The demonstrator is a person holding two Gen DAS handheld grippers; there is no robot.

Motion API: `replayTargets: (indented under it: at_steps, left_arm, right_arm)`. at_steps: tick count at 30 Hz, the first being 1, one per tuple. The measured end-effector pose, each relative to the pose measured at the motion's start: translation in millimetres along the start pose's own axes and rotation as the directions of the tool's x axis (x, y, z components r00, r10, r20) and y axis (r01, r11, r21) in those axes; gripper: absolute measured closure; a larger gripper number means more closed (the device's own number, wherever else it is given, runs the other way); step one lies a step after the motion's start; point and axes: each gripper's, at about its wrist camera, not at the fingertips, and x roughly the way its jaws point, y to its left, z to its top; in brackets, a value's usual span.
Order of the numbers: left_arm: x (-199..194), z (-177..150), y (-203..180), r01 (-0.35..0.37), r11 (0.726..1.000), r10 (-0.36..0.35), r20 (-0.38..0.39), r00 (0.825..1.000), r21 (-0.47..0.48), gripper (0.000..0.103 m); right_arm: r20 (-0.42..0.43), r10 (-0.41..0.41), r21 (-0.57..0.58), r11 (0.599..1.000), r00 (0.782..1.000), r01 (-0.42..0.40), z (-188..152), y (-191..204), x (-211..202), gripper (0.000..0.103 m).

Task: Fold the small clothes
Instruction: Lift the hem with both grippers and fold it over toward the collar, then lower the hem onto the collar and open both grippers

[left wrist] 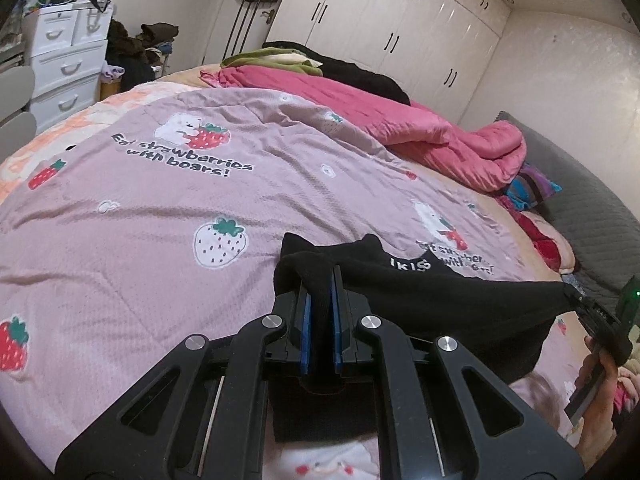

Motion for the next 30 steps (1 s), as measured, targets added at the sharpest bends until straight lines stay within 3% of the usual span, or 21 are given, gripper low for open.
replayTargets:
  at_steps: [11,20,22,25,30]
  left_arm:
    - [47.9,5.7,8.4,-0.042,0.999,0.043,-0.069,0.997,0.013,0.1]
    - [62.4,0.3,8.2,-0.059,0.998,0.061,-0.106,0.992,0.02,0.096]
    - [60.9,0.5,7.4,-0.082,0.996,0.085,-0.098,0.992,0.031,0.091]
    - [53.1,2.0,13.8,-0.086,0.996,0.086,-0.079,0.993,0.004,0.085]
    - [31.1,2.8,12.6,-0.067,0.998,0.068,-0.029,0.997,0.013,0.085]
  right_arm:
    - [-0.072,-0.039,-0.035,0.999,0.997,0.037,-1.0,-6.1,45.1,0.095]
    - [-0.121,-0.107,-0.083,0.992,0.987,0.098,-14.8,-4.0,72.3,0.094]
    - [-0.12,-0.133,-0.101,0.987,0.984,0.121,-17.3,-1.9,73.2,0.086]
    - [-0.094,-0.162,-0.109,0.982,0.982,0.152,-16.7,-3.1,67.2,0.06]
    - [-0.048,-0.108,-0.126,0.987,0.993,0.101,-12.5,1.2,42.9,0.06]
